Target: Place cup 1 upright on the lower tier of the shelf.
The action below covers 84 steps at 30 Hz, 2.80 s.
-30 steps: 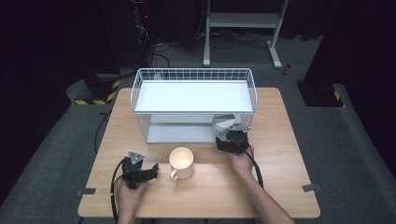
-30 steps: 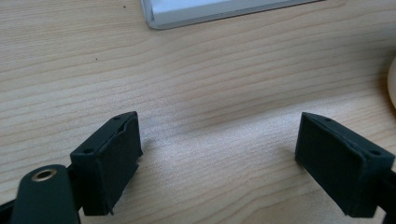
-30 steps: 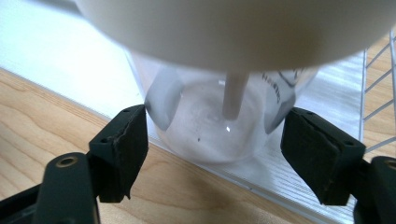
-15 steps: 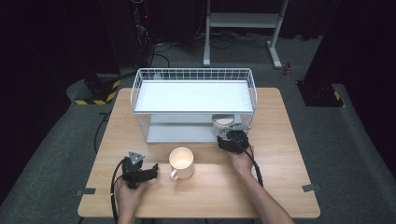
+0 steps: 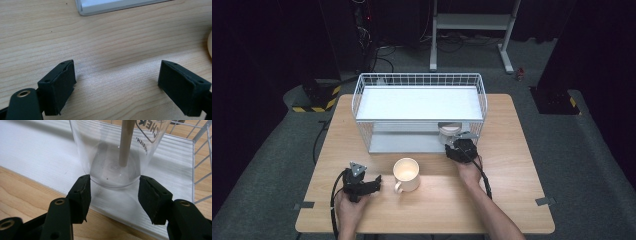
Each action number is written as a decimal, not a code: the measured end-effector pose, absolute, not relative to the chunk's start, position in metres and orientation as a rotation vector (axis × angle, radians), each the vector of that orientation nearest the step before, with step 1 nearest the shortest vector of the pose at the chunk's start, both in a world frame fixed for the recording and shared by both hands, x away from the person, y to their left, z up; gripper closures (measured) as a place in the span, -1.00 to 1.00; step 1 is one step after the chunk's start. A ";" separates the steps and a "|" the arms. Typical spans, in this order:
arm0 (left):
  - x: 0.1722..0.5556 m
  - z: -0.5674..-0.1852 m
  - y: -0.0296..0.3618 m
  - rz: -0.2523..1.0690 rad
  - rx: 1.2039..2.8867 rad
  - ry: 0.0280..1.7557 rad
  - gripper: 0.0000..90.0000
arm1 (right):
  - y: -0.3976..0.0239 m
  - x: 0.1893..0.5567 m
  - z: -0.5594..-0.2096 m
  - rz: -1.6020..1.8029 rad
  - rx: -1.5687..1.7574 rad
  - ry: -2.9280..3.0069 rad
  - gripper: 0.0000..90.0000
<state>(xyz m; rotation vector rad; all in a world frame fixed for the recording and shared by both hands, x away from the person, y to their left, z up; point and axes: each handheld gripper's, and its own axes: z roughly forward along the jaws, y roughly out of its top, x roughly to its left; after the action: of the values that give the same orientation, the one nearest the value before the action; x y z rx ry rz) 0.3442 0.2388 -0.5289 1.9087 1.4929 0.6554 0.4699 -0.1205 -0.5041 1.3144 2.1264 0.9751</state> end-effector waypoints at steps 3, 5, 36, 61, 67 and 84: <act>0.344 -0.529 0.239 0.657 1.907 1.493 -0.68 | -0.118 0.472 -0.502 0.957 1.319 2.125 -0.02; 0.344 -0.529 0.239 0.657 1.907 1.493 -0.68 | -0.118 0.475 -0.500 0.979 1.323 2.122 -0.03; 0.344 -0.529 0.239 0.655 1.909 1.493 -0.68 | -0.098 0.497 -0.497 1.002 1.433 2.054 0.21; 0.345 -0.529 0.239 0.657 1.906 1.494 -0.68 | -0.110 0.486 -0.483 1.019 1.317 2.105 -0.16; 0.345 -0.529 0.239 0.655 1.907 1.492 -0.68 | -0.114 0.479 -0.485 1.040 1.315 2.116 -0.20; 0.344 -0.529 0.239 0.655 1.910 1.490 -0.68 | -0.130 0.455 -0.491 1.120 1.325 2.127 -0.21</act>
<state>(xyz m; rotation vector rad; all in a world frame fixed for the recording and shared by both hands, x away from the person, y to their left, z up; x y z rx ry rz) 0.3444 0.2389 -0.5289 1.9099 1.4897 0.6545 0.4554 -0.1303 -0.4913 1.3247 2.1274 1.1201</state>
